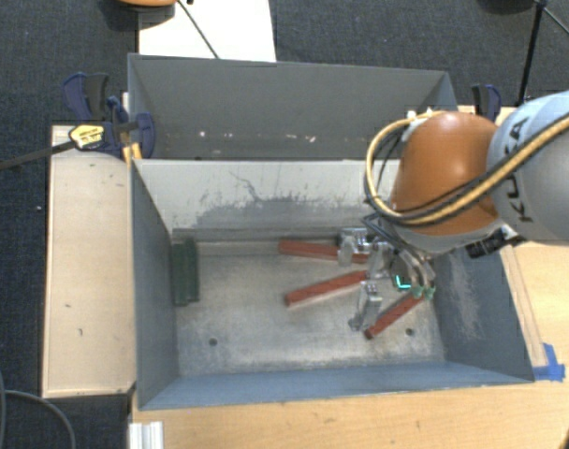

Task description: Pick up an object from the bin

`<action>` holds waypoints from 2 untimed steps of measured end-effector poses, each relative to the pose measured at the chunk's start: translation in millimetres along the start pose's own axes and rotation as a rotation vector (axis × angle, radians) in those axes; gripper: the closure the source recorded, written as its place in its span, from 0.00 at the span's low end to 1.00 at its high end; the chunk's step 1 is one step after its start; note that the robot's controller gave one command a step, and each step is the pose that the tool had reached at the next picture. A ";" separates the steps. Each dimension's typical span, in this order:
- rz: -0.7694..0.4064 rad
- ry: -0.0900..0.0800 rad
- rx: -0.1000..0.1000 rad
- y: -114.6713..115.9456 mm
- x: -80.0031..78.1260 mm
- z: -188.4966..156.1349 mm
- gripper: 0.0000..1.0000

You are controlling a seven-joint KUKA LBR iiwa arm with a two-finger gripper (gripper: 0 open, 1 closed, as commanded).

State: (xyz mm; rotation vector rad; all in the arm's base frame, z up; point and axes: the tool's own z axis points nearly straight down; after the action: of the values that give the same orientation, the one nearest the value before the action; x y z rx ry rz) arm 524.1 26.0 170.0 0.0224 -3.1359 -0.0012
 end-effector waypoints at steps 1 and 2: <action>0.001 -0.007 0.000 -0.1 -1.8 -3.5 0.00; -0.073 -0.012 0.001 3.1 -14.2 53.7 0.00</action>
Offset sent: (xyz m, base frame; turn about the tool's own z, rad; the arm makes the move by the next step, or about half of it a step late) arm 0.0198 0.0054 -0.1000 -0.1372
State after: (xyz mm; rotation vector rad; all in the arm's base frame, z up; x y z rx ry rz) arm 538.0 29.3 116.2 0.1374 -3.1450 -0.0007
